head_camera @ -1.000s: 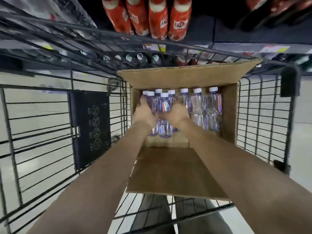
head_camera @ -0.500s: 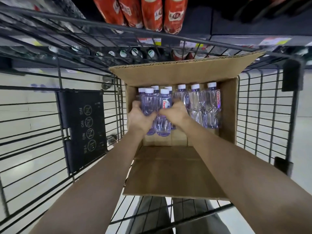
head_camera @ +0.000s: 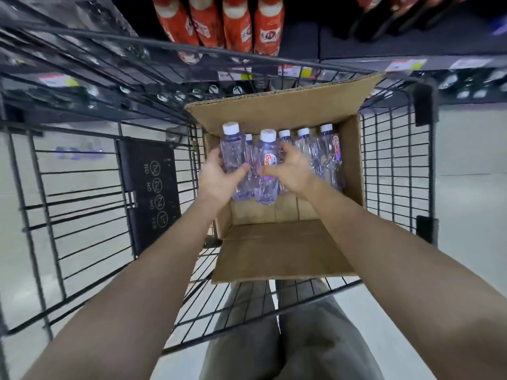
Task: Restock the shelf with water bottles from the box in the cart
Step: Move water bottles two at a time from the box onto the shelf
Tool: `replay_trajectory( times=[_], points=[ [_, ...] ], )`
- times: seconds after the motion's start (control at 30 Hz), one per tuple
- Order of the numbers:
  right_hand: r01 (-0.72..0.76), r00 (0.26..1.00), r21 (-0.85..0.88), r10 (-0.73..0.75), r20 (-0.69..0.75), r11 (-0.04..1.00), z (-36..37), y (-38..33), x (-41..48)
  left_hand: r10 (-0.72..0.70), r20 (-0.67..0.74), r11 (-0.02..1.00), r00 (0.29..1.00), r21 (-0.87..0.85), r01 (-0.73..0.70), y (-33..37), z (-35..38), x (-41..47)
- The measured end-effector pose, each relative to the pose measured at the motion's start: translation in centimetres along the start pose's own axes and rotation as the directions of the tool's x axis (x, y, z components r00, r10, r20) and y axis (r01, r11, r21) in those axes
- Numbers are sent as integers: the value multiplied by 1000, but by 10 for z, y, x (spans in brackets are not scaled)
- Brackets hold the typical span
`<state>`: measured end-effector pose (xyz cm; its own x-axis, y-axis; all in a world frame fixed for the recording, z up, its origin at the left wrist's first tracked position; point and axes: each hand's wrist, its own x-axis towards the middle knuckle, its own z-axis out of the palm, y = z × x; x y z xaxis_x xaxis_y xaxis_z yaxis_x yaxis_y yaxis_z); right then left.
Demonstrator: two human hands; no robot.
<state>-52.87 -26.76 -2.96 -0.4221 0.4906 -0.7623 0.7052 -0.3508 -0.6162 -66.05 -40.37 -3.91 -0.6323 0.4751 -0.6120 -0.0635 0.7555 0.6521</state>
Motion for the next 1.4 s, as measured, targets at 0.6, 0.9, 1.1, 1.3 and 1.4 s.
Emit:
replay_trajectory(
  times=[0.6, 0.9, 1.1, 1.3, 1.4],
  points=[
    [499, 802, -175, -529, -279, 849, -67, -214, -250, 617, -186, 783, 764, 57, -619, 208, -163, -165],
    [700, 642, -206, -729, -236, 683, -58, -279, -391, 692, -353, 703, 629, 130, -700, 246, -261, -293],
    [812, 527, -218, -841, -124, 541, -31, -304, -486, 697, -454, 675, 555, 152, -722, 236, -319, -383],
    [880, 403, -264, -915, -24, 395, 26, -339, -571, 657, -579, 683, 484, 184, -707, 222, -395, -461],
    [899, 377, -244, -926, 4, 365, 57, -358, -600, 628, -637, 687, 448, 182, -704, 218, -437, -494]
  ],
)
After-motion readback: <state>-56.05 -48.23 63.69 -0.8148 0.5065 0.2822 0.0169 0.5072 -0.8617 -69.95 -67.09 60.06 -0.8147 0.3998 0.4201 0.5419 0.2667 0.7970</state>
